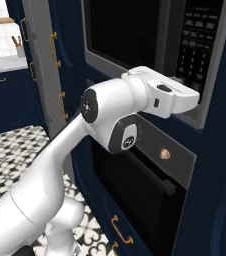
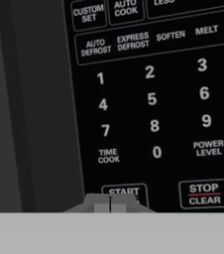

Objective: Pick the cucumber from the sink and place it in the bowl. Then pick the bowl and place it in the microwave. Then close the microwave door and press the start button.

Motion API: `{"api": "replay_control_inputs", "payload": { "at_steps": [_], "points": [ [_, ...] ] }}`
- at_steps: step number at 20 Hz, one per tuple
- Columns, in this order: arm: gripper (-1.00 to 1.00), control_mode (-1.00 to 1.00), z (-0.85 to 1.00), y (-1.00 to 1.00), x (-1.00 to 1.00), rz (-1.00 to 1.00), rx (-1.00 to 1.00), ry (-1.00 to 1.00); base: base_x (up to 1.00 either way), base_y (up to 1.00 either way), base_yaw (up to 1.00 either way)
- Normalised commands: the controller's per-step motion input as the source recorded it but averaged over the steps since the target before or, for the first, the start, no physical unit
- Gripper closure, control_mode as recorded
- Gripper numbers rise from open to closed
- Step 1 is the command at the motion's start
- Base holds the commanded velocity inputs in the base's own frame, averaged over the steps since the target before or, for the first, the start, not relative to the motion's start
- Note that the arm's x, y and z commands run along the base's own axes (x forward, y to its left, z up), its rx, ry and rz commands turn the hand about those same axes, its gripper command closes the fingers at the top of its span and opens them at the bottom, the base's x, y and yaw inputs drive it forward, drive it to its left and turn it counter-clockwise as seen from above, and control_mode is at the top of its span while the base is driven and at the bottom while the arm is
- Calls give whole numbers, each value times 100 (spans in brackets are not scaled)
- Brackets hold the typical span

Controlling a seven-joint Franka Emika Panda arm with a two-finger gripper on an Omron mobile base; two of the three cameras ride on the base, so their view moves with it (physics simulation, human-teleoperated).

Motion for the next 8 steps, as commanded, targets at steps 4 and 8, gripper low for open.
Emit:
{"api": "replay_control_inputs", "payload": {
  "at_steps": [4, 8],
  "points": [
    [100, -100, 0, -38, 50, 10, 7, 0, 0, 0, 0],
    [100, -100, 0, -48, 59, 14, 11, 0, 0, 0, 0]
  ]
}}
